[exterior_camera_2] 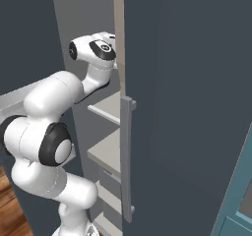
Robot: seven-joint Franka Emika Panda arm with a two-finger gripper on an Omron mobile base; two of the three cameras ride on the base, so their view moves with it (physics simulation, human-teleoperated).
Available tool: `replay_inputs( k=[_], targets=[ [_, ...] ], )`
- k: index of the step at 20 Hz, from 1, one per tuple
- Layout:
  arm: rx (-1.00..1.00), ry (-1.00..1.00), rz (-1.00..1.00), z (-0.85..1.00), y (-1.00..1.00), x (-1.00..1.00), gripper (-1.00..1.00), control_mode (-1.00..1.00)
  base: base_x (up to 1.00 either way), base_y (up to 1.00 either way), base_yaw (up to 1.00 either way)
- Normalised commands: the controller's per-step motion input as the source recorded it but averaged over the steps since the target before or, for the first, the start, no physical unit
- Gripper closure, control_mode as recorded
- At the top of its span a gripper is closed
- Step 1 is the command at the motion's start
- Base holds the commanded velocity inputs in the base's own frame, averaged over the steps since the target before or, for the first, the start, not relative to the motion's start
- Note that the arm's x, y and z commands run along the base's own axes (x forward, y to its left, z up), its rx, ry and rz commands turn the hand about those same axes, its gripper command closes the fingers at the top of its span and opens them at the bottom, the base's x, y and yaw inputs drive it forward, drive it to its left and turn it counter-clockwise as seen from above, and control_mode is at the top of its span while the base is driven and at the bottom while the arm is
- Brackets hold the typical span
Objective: Take the bottled waters from the counter and place them in the freezer to freeze. Close the freezer door after placing the bottles.
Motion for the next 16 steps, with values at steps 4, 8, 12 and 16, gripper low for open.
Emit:
replay_inputs(
  k=[4, 8, 12, 16],
  targets=[
    [0.00, 0.00, 0.00, -0.04, 0.00, 0.00, -1.00, -1.00, 0.00, 0.00, 0.00],
    [0.00, 0.00, 0.00, 0.00, 0.00, 0.00, -1.00, -1.00, 0.00, 0.00, 0.00],
    [0.00, 0.00, 0.00, 0.00, 0.00, 0.00, -1.00, -1.00, 0.00, 0.00, 0.00],
    [0.00, 0.00, 0.00, 0.00, 0.00, 0.00, -1.00, -1.00, 0.00, 0.00, 0.00]
  ],
)
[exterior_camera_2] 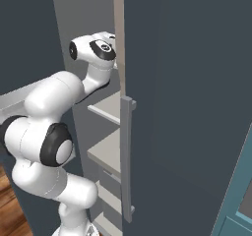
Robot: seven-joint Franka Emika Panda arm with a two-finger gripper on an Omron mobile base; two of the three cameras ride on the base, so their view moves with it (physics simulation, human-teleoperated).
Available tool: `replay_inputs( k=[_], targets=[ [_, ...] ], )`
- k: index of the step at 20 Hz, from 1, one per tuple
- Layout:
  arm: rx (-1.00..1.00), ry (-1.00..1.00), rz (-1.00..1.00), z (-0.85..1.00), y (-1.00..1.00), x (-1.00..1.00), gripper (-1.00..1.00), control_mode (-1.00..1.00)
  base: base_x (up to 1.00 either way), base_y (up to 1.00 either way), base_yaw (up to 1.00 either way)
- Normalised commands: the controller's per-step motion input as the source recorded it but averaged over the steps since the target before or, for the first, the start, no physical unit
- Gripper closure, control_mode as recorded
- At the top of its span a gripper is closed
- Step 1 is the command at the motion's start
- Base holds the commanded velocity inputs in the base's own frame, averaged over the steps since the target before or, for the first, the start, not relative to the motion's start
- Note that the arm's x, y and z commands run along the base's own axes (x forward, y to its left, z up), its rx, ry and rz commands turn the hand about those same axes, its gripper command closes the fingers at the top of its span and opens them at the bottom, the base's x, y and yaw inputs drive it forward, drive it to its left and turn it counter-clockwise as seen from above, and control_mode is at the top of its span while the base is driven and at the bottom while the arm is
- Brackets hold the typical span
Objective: Take the bottled waters from the counter and place them in the freezer to freeze. Close the freezer door after placing the bottles.
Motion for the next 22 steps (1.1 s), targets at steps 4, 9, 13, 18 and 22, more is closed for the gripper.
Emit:
replay_inputs(
  k=[4, 9, 13, 18, 22],
  targets=[
    [0.00, 0.00, 0.00, 0.00, 0.00, -0.07, -1.00, -1.00, 0.00, 0.00, 0.00],
    [0.00, 0.00, 0.00, 0.03, 0.02, -0.31, -1.00, -1.00, 0.00, 0.00, 0.00],
    [0.00, 0.00, 0.00, 0.16, 0.18, -0.48, -1.00, -1.00, 0.00, 0.00, 0.00],
    [0.00, 0.00, 0.00, 0.34, 0.22, -0.52, -1.00, -1.00, 0.00, 0.00, 0.00],
    [0.00, 0.00, 0.00, 0.33, 0.19, -0.63, -1.00, -1.00, 0.00, 0.00, 0.00]
  ],
)
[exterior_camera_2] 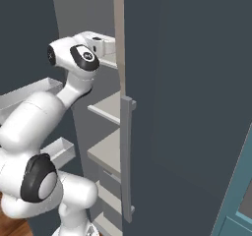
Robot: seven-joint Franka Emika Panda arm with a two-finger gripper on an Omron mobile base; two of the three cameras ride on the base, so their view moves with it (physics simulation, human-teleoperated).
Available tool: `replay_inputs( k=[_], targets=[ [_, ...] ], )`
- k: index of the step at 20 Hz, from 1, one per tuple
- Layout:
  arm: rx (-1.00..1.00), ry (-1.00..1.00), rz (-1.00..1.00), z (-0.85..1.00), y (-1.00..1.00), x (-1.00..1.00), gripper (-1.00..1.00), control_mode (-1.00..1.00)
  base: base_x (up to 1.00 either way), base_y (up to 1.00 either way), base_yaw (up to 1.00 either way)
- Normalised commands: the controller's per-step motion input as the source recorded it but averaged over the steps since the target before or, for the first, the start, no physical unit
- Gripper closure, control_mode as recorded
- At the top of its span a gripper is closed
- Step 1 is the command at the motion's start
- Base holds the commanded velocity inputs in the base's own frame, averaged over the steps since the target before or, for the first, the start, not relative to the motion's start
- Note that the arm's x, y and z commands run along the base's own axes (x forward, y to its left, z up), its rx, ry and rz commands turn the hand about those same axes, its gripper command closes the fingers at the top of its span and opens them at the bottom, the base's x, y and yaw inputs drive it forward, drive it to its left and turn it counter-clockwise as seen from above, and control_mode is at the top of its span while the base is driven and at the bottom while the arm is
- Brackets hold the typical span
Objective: Take the bottled waters from the counter and place them in the freezer to freeze. Close the freezer door after placing the bottles.
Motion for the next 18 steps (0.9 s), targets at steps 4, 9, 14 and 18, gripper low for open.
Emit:
replay_inputs(
  k=[4, 9, 14, 18],
  targets=[
    [0.00, 0.01, 0.00, 0.20, 0.26, -0.75, -1.00, -1.00, 0.00, 0.00, 0.00],
    [0.00, 0.07, 0.00, 0.14, 0.41, -0.93, -1.00, -1.00, 0.00, 0.00, 0.00],
    [0.00, 0.06, 0.02, 0.03, 0.08, -1.00, -1.00, -1.00, 0.00, 0.00, 0.00],
    [0.00, 0.03, 0.07, 0.00, 0.00, -1.00, -1.00, -1.00, 0.00, 0.00, 0.00]
  ],
)
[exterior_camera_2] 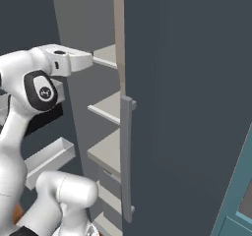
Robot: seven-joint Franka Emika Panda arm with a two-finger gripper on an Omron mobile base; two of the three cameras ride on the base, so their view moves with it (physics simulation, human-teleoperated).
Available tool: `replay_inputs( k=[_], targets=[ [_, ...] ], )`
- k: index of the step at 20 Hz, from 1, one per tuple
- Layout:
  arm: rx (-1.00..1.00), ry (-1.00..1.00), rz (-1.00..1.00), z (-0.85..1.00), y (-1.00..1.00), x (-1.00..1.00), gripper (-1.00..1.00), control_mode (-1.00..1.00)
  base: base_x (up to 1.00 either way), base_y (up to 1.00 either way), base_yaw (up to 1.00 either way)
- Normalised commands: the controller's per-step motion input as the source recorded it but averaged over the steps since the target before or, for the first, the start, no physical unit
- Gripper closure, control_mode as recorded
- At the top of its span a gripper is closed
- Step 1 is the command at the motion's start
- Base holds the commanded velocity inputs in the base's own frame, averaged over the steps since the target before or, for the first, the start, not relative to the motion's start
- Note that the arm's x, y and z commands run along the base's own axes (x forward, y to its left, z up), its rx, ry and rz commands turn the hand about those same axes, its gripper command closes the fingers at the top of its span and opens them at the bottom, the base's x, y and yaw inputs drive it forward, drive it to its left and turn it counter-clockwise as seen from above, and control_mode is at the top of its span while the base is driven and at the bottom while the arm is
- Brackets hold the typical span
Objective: Take the bottled waters from the counter and place them in the freezer to freeze. Close the freezer door after placing the bottles.
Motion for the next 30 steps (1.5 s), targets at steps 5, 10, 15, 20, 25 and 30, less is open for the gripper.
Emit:
replay_inputs(
  k=[5, 10, 15, 20, 25, 30],
  targets=[
    [0.01, 0.18, 0.31, 0.17, 0.00, -0.95, -1.00, -1.00, 0.00, 0.00, 0.00],
    [0.00, 0.24, 0.34, 0.23, 0.10, -1.00, -1.00, -1.00, 0.00, 0.00, 0.00],
    [0.00, 0.36, 0.13, 0.23, 0.14, -0.93, -1.00, -1.00, 0.00, 0.00, 0.00],
    [0.00, 0.46, 0.00, 0.01, 0.11, -0.75, -1.00, -1.00, 0.00, 0.00, 0.00],
    [0.00, 0.41, -0.02, -0.35, 0.00, -0.62, -1.00, -1.00, 0.00, 0.00, 0.00],
    [0.00, 0.25, -0.03, -0.68, 0.00, -0.42, -1.00, -1.00, 0.00, 0.00, 0.00]
  ],
)
